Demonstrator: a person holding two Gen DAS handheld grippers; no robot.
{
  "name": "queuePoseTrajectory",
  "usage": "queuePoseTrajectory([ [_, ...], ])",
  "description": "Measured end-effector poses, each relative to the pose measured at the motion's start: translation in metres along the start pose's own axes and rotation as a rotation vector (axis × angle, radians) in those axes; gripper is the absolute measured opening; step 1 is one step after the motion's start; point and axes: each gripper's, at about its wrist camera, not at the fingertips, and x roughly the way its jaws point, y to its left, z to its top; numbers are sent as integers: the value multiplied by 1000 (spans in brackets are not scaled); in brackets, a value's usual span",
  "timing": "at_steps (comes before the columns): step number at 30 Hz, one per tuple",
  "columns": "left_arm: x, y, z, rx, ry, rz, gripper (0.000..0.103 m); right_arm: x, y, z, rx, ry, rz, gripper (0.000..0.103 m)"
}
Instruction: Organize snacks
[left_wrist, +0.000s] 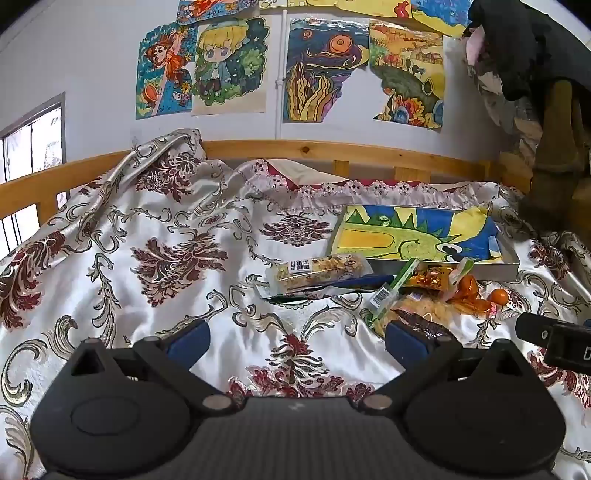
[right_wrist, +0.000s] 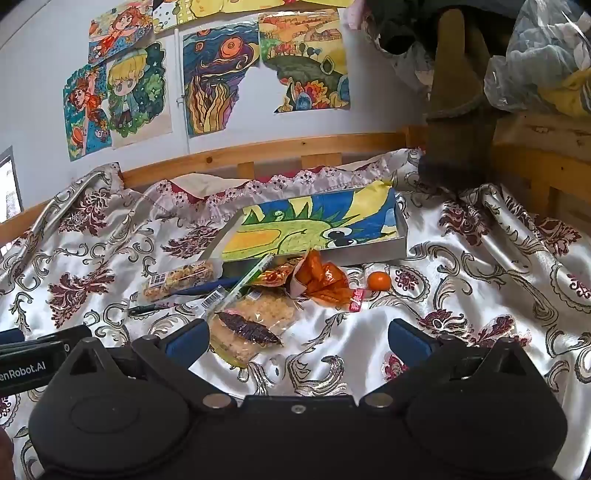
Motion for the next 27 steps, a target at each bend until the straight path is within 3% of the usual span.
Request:
queuePoseTrajectory([
  [27,0,0,0,-1,0,-4,103,1,-2,0,12,10,5,102],
])
